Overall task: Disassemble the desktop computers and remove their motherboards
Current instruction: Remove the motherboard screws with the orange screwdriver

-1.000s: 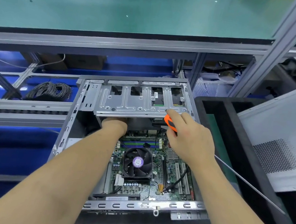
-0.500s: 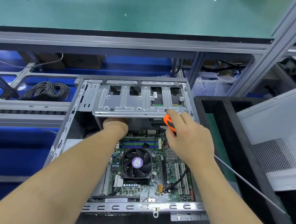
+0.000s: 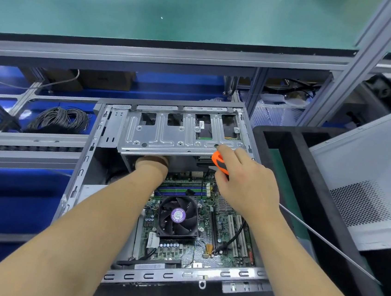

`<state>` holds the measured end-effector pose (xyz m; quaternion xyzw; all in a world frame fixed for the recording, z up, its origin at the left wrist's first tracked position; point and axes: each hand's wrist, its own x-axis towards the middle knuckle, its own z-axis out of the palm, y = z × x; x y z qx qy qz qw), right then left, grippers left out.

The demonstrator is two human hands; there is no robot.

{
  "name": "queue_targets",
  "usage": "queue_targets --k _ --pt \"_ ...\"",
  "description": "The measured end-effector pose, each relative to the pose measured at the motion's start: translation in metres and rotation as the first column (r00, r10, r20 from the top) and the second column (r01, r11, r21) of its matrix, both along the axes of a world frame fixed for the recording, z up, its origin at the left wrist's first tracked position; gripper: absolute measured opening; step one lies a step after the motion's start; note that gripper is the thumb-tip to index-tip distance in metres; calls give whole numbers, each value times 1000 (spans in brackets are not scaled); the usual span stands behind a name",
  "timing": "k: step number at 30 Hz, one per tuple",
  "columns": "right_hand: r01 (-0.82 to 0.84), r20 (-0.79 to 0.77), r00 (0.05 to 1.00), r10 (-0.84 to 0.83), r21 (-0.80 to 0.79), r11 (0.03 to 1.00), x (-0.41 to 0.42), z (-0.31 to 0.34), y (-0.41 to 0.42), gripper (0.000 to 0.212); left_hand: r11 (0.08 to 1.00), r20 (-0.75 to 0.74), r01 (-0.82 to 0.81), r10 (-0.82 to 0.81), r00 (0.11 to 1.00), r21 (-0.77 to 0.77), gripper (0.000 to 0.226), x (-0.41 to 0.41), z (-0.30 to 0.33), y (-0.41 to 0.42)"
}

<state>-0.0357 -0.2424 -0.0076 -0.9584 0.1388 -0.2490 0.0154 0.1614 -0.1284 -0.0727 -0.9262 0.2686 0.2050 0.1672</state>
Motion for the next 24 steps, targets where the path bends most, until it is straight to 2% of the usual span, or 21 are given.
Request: queue_targets --k 13,20,24 --pt "-7 -5 1000 7 6 1000 1 -1 -1 37 994 -3 50 -50 999 100 38 -1 1 5" --pt "-9 -17 1000 9 18 1000 0 -1 -1 37 999 -13 -53 53 998 4 50 0 1 4" --pt "-3 -26 1000 3 18 1000 1 0 -1 36 999 20 -36 36 999 -11 47 0 -1 0"
